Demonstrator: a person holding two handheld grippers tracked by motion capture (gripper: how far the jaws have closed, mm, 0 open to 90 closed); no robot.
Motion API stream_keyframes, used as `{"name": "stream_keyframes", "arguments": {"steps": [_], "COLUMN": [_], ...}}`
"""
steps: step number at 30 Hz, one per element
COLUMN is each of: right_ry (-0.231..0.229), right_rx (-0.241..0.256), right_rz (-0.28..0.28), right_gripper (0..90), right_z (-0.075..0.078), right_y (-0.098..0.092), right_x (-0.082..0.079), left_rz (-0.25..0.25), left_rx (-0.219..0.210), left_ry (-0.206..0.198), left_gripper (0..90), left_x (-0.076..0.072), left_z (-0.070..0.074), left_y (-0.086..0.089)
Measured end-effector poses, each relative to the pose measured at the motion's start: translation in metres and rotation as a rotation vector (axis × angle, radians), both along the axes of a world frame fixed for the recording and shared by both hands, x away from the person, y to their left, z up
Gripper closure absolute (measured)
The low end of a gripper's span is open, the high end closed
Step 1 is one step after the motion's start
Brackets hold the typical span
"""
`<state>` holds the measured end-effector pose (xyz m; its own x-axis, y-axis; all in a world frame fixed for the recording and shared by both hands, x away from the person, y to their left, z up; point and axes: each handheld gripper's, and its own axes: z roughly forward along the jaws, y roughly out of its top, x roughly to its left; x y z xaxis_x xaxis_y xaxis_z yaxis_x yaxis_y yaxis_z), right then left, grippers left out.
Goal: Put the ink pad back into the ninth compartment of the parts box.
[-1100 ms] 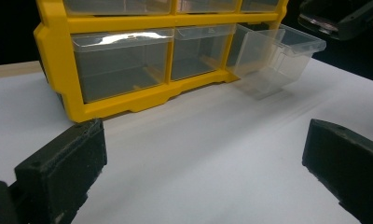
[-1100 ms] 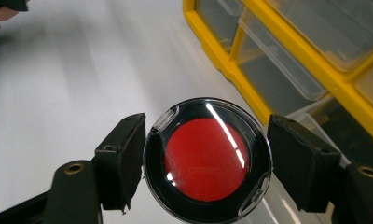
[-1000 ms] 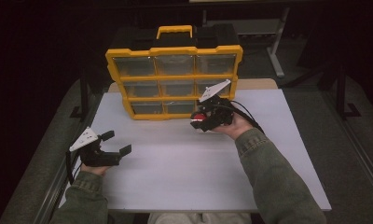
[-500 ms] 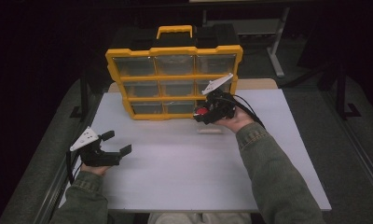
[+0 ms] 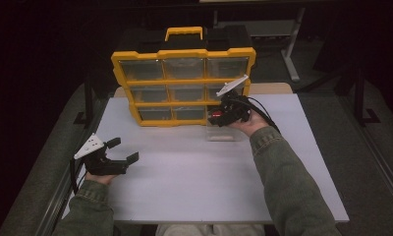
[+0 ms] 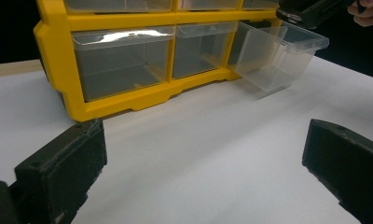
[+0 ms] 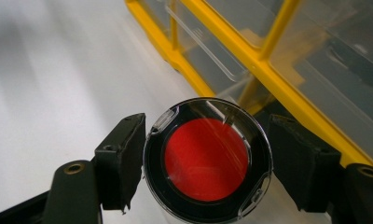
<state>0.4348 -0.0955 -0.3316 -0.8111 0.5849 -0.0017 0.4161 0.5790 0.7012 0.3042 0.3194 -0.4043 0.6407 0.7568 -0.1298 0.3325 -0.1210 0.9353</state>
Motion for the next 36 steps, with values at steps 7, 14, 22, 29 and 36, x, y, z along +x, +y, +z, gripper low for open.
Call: {"name": "stream_keyframes", "arguments": {"steps": [7, 14, 22, 29, 36], "right_ry": [0.001, 0.009, 0.016, 0.005, -0.003], "right_rx": [-0.015, -0.024, 0.015, 0.036, 0.043], "right_rz": [-0.039, -0.064, -0.104, -0.131, -0.124], "right_gripper": [28.7, 28.6, 0.2, 0.0, 0.0], "right_z": [-0.003, -0.006, -0.005, -0.001, -0.001], "right_y": [-0.005, -0.007, -0.009, -0.012, -0.015], "right_x": [0.005, 0.009, 0.010, 0.006, -0.002], "left_rz": [0.000, 0.000, -0.002, -0.002, -0.005], "left_rx": [0.002, 0.004, 0.003, 0.003, 0.004], "left_ry": [0.000, 0.000, 0.000, 0.000, 0.001], "left_gripper": [0.0, 0.0, 0.0, 0.0, 0.0], "left_x": [0.000, 0.001, 0.001, 0.000, 0.000], "left_z": [0.000, 0.000, -0.001, 0.000, 0.000], "left_y": [0.000, -0.001, 0.000, -0.001, -0.001]}}
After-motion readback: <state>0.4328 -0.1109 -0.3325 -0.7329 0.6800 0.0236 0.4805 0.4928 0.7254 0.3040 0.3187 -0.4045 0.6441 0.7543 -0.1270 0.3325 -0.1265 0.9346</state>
